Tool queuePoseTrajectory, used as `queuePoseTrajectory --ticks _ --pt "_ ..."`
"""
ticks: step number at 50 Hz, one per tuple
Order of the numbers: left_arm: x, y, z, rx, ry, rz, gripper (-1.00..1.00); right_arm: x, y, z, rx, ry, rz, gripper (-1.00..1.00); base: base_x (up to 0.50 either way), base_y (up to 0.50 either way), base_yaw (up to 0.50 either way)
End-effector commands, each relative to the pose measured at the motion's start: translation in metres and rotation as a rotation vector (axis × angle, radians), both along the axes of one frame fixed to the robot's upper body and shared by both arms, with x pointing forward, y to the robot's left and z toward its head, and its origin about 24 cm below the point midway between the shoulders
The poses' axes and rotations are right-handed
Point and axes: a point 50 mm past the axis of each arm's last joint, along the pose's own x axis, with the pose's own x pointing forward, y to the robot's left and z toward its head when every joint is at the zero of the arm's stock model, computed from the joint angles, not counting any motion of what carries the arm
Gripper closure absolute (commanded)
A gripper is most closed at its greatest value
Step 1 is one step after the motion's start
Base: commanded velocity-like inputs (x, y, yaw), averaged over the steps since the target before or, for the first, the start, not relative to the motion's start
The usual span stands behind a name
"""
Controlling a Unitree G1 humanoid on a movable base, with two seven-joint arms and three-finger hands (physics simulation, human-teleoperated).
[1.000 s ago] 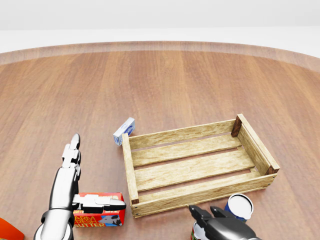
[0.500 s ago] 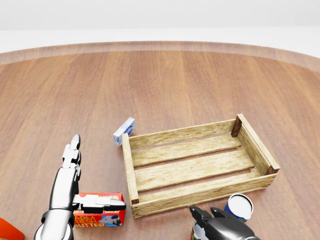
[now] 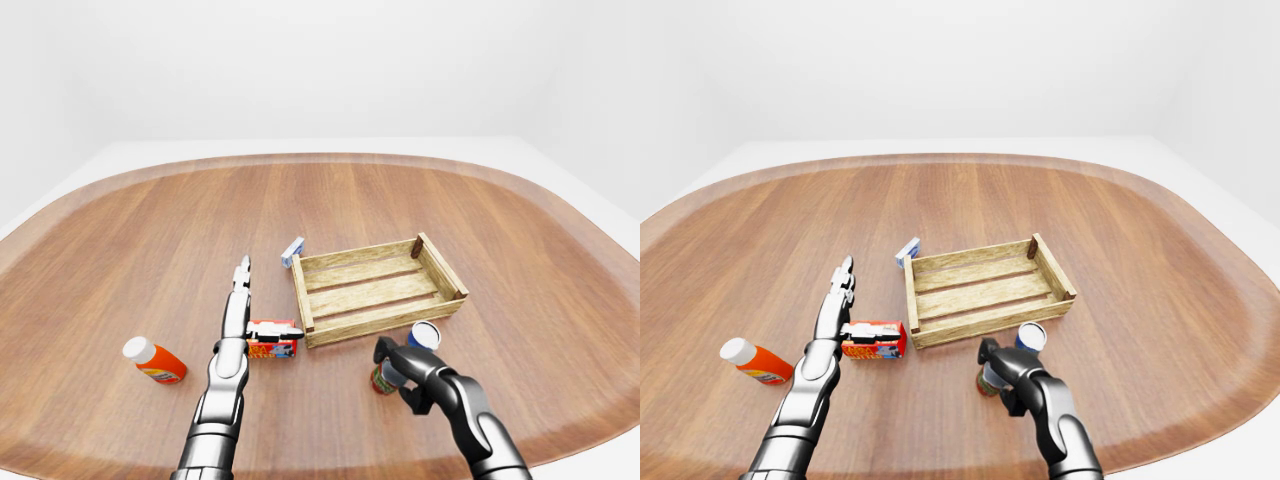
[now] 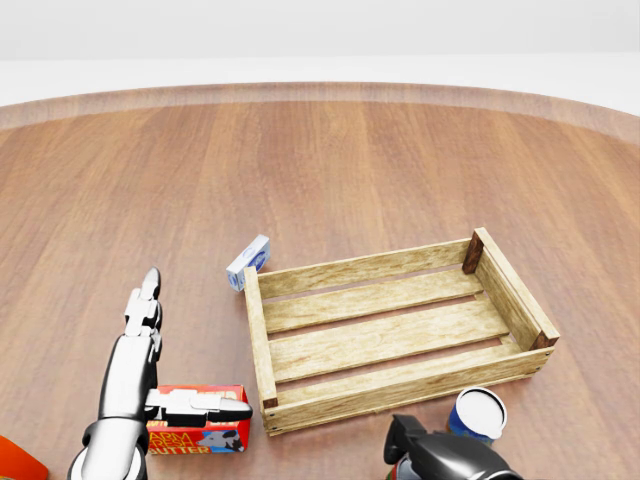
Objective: Pick up the tomato sauce, and put it in the wooden tray.
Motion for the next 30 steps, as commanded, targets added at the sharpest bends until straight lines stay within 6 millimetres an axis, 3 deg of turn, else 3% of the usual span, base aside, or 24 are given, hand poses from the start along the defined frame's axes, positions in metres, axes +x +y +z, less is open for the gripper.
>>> queuePoseTrajectory --ticks 1,30 --pt "0.000 0.000 0.000 0.000 -0.001 -0.001 -1.00 -0.005 -0.002 -0.007 -0.039 0.022 0.004 1.00 0.00 0.00 0.00" --pt "0.000 -0.001 0.001 0.001 -0.004 -0.002 -1.00 -0.004 0.006 0.004 -0.019 -0.009 0.026 1.00 0.00 0.00 0.00"
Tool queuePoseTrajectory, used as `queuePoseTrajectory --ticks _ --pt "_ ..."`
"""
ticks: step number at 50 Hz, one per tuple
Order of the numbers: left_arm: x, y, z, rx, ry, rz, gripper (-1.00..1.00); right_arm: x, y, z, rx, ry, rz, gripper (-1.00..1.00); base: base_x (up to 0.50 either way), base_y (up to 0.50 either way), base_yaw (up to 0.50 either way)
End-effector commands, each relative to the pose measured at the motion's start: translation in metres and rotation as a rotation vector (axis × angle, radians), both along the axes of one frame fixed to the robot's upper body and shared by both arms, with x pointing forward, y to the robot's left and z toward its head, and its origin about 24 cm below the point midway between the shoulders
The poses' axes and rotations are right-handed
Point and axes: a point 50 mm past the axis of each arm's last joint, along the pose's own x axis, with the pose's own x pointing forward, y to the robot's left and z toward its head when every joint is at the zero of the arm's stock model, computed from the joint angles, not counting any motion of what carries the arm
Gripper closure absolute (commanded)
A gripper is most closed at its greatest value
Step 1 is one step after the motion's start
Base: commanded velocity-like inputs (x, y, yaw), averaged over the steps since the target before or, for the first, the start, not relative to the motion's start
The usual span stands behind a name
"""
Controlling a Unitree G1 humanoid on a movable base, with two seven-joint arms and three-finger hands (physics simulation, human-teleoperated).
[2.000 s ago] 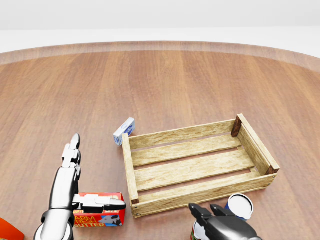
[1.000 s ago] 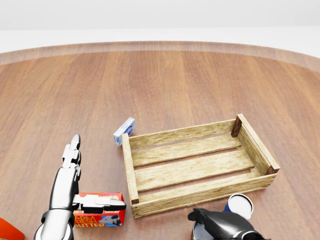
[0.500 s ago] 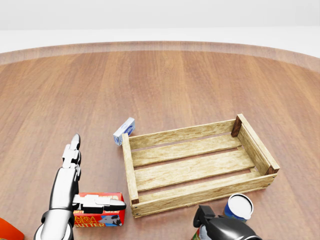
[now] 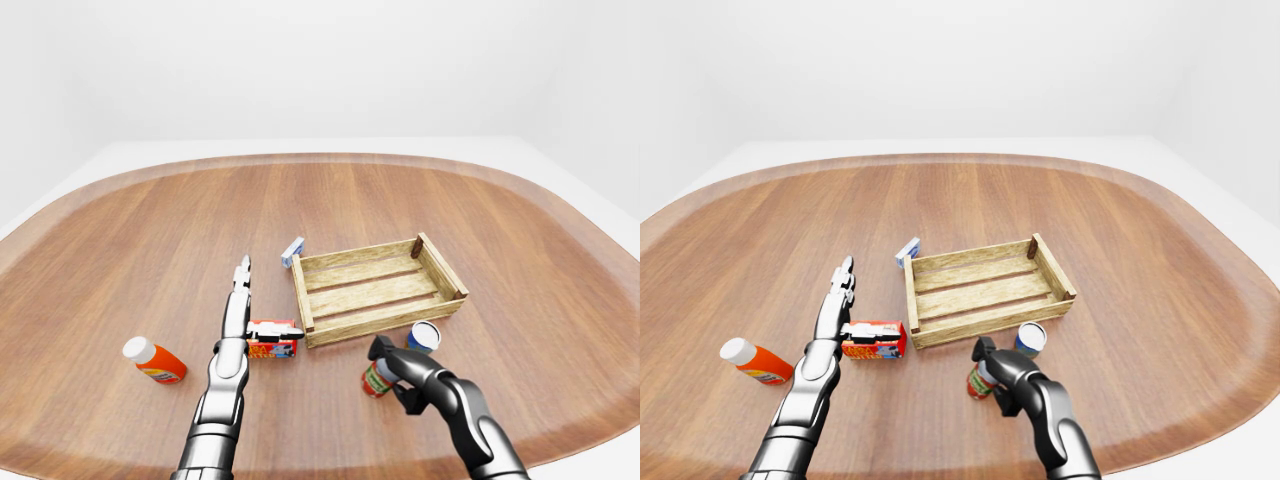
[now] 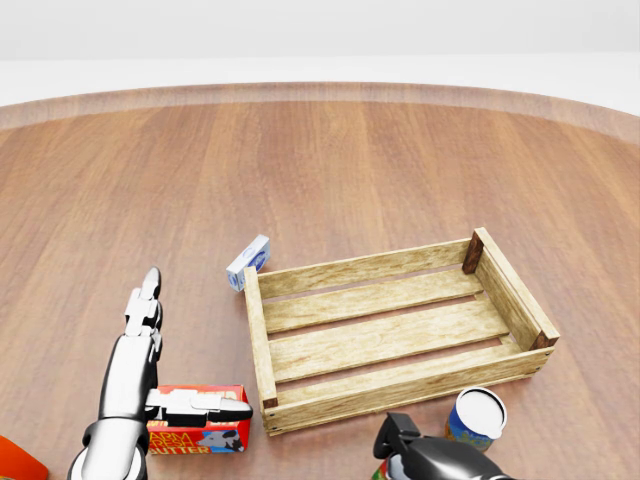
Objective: Pick up the tomato sauce, and put it in the wooden tray.
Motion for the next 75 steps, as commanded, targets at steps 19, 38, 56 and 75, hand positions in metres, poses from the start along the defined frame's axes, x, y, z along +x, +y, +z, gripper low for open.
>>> queuePoseTrajectory --ticks 19,38,56,75 --pt "0.000 0.000 -0.001 0.001 0.002 -0.001 -1.00 -0.004 0.019 0.048 0.004 -0.147 0.078 1.00 0.00 0.00 0.00" --pt "0.000 0.000 -0.002 0.002 0.009 -0.001 -1.00 -0.010 0.029 0.110 0.094 -0.409 0.091 1.00 0.00 0.00 0.00" --pt "0.000 0.000 -0.002 0.003 0.009 -0.001 -1.00 0.026 0.014 0.174 0.213 -0.643 -0.052 1.00 0.00 0.00 0.00" --pt "0.000 0.000 -0.002 -0.002 0.008 -0.001 -1.00 0.126 -0.011 0.208 0.242 -0.703 -0.131 1.00 0.00 0.00 0.00"
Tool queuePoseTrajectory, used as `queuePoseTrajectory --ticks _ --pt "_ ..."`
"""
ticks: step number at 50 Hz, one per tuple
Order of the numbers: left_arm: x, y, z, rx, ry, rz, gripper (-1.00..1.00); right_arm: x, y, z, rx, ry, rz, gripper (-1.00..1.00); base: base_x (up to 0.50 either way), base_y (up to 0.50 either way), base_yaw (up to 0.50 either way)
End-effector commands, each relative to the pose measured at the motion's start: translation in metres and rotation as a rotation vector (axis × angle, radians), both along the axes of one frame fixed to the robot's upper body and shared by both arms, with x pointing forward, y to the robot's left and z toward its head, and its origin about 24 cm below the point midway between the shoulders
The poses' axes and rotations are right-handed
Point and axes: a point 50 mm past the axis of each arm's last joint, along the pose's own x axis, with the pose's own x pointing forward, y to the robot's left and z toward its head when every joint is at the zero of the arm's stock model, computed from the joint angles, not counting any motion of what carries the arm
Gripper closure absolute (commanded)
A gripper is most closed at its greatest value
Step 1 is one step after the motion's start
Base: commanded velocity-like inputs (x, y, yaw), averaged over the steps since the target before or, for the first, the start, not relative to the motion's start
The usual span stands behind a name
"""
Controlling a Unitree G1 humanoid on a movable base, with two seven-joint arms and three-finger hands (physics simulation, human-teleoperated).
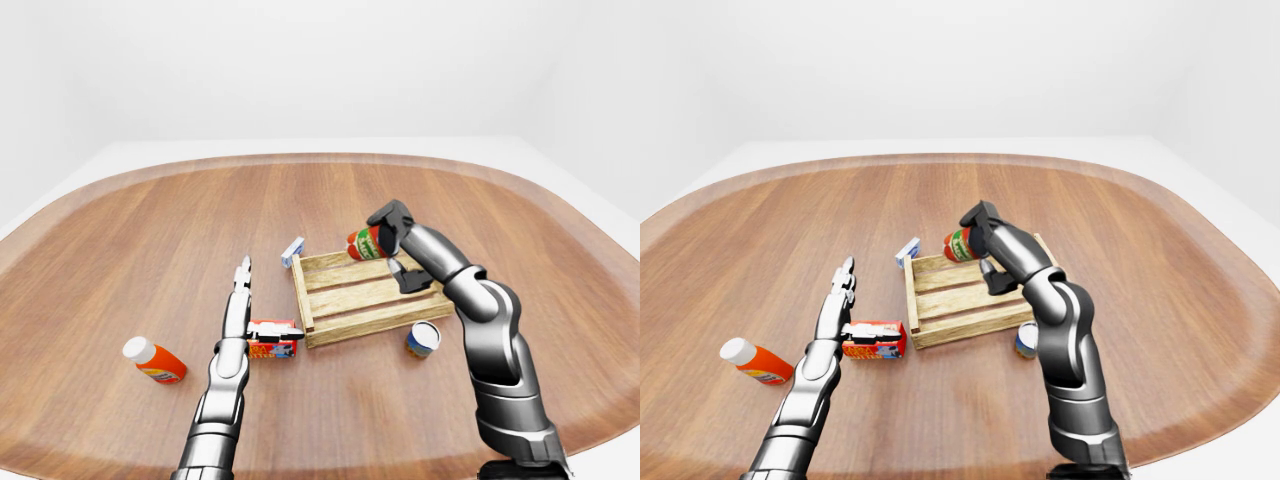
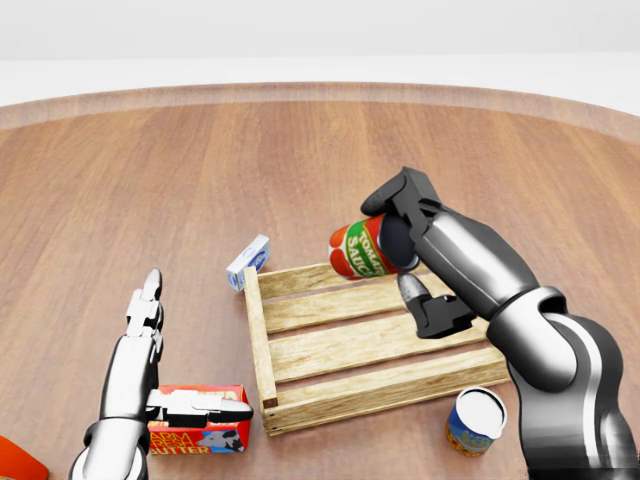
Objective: Pick up the tomato sauce, and put it in the wooden tray.
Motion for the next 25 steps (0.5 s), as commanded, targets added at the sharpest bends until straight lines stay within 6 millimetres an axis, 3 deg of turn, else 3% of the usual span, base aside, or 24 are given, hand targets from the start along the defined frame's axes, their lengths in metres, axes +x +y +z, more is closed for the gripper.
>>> queuePoseTrajectory --ticks 1,6,12,25 --pt "-0.001 0.000 0.000 -0.003 -0.002 0.000 -1.00 0.061 -0.021 0.021 -0.031 -0.028 -0.138 1.00 0.00 0.00 0.00" --pt "-0.001 0.000 0.000 -0.003 -0.001 0.000 -1.00 0.091 -0.027 0.019 -0.026 0.019 -0.201 1.00 0.00 0.00 0.00" --pt "-0.001 0.001 0.000 -0.006 -0.002 0.000 -1.00 0.127 -0.027 0.003 -0.056 0.082 -0.248 1.00 0.00 0.00 0.00" --pt "0.000 0.001 0.000 -0.006 -0.001 0.001 -1.00 0.132 -0.028 -0.028 -0.113 0.196 -0.327 1.00 0.00 0.00 0.00"
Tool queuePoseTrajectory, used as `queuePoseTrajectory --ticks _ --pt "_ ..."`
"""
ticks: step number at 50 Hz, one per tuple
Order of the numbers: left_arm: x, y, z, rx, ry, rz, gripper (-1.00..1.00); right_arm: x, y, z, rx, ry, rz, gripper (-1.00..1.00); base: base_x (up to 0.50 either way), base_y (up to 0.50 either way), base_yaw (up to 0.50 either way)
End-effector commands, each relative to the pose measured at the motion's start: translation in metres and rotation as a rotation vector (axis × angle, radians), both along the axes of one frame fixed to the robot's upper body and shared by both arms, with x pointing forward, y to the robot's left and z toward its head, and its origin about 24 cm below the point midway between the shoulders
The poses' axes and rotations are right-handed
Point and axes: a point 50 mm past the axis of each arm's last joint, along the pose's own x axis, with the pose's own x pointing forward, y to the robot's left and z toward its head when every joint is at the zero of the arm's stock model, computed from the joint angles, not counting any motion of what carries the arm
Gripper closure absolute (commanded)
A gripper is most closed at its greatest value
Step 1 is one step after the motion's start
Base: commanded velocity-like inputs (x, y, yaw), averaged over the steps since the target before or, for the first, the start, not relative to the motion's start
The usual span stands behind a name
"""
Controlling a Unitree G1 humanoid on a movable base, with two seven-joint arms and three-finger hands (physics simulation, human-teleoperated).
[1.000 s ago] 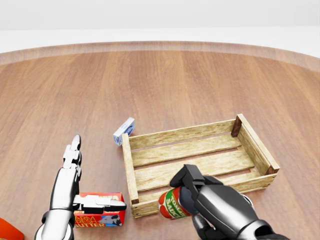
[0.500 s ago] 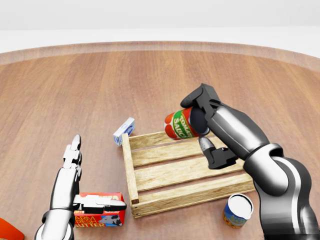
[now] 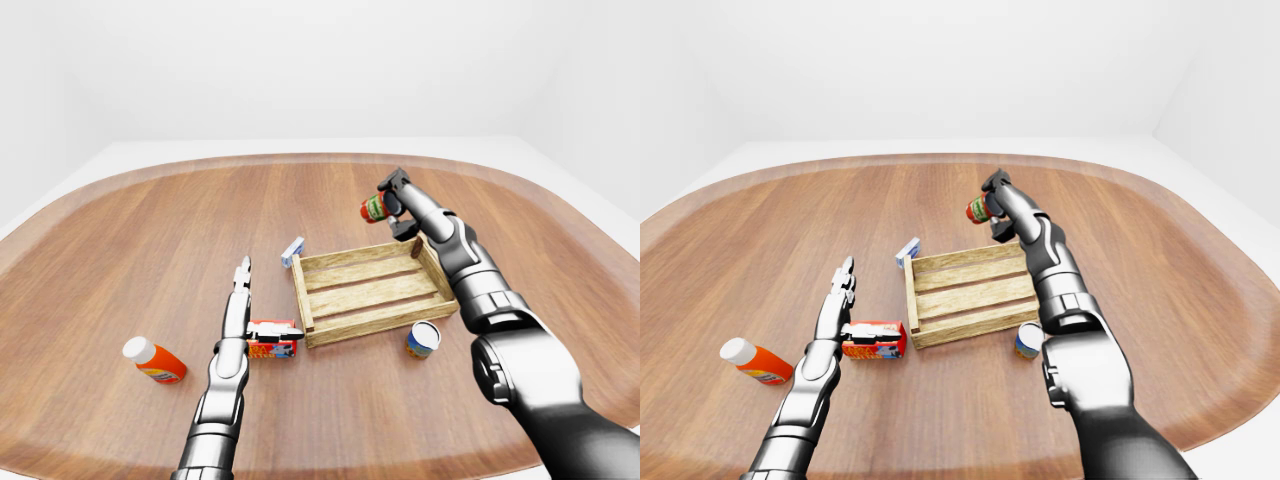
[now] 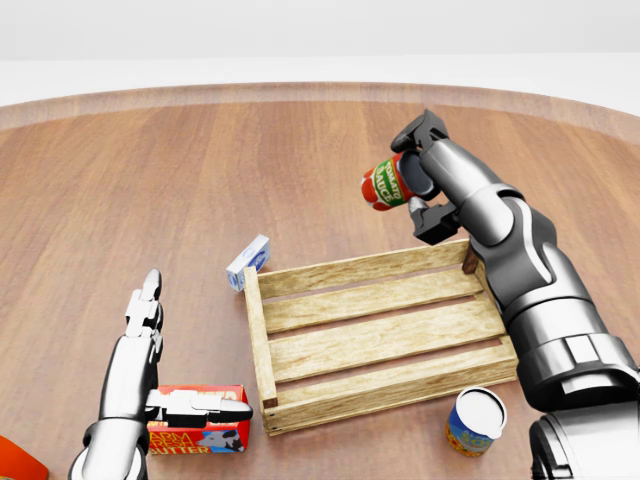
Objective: Pick up the tomato sauce, and put it in the wooden tray.
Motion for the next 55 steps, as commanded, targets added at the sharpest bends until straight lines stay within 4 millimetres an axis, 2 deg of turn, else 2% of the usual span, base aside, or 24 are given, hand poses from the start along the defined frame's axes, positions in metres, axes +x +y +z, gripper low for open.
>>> queuePoseTrajectory --ticks 1,7,13,17,31,41,51,55 --pt "0.000 0.000 0.000 0.000 0.001 0.000 -1.00 0.006 -0.007 -0.020 -0.144 0.093 -0.077 1.00 0.00 0.00 0.00" --pt "0.000 0.000 0.000 -0.001 0.002 0.000 -1.00 0.000 -0.008 -0.041 -0.191 0.190 -0.076 1.00 0.00 0.00 0.00" --pt "0.000 0.000 0.000 -0.001 0.002 0.000 -1.00 -0.002 -0.007 -0.047 -0.216 0.251 -0.058 1.00 0.00 0.00 0.00" --pt "0.000 0.001 0.000 -0.003 0.003 0.000 -1.00 -0.004 -0.003 -0.054 -0.299 0.283 -0.034 1.00 0.00 0.00 0.00" --pt "0.000 0.001 0.000 -0.006 0.000 0.000 -1.00 -0.004 0.009 -0.055 -0.422 0.274 0.005 1.00 0.00 0.00 0.00" --pt "0.000 0.001 0.001 -0.007 -0.001 -0.001 -1.00 -0.005 0.005 -0.060 -0.618 0.236 0.033 1.00 0.00 0.00 0.00" --pt "0.000 0.001 0.001 -0.007 -0.001 -0.001 -1.00 -0.012 0.006 -0.074 -0.591 0.331 0.100 1.00 0.00 0.00 0.00" --pt "0.000 0.001 0.001 -0.007 -0.002 -0.001 -1.00 -0.018 0.006 -0.086 -0.572 0.422 0.128 1.00 0.00 0.00 0.00"
